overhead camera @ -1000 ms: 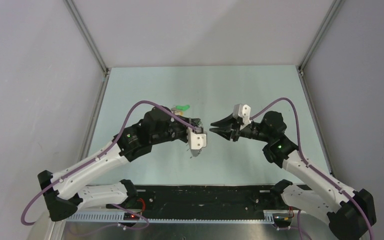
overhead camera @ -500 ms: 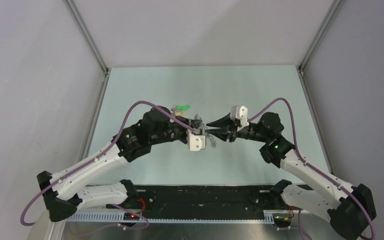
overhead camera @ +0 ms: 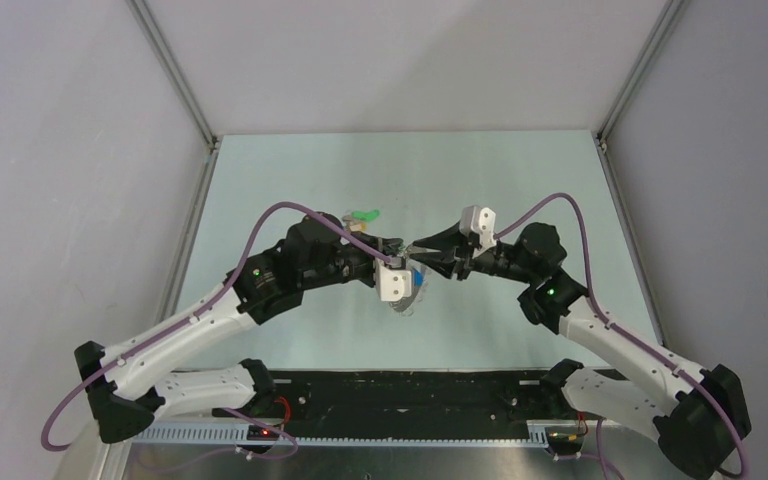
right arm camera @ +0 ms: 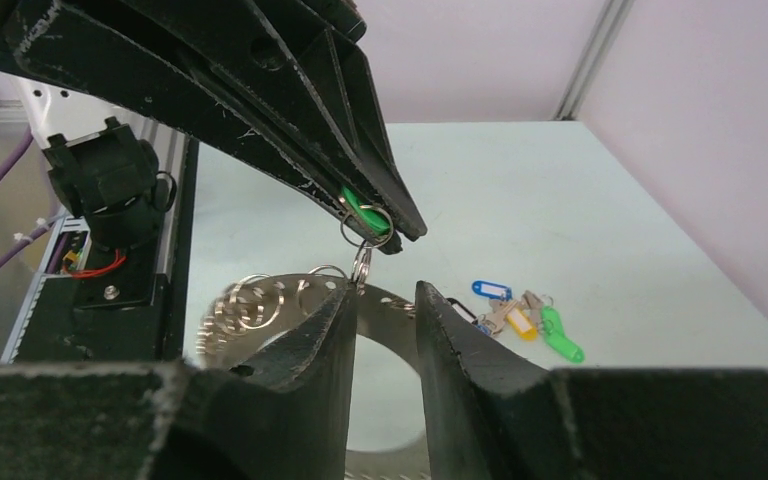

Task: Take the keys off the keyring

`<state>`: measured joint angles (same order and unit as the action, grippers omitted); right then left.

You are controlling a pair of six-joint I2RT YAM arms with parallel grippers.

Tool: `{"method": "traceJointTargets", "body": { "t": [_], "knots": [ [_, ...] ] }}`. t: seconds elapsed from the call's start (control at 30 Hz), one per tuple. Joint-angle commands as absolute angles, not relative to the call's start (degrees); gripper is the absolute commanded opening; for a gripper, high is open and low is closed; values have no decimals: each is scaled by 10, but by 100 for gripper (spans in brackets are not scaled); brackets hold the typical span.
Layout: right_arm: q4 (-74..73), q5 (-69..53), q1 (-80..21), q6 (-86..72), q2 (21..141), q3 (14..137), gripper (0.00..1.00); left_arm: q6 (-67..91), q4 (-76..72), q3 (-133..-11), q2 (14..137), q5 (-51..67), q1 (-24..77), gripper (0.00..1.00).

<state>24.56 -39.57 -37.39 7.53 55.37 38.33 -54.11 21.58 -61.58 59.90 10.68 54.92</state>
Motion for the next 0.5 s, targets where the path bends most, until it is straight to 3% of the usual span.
{"method": "traceJointTargets", "body": {
  "t": [0.0,0.47],
  "knots": [
    [290,-436,-375,61,567,407,31,-554,181,-614,586,102,553,0],
    [334,-495,-388,34,595,407,23,-556,179,-612,577,100,553,0]
  ]
}}
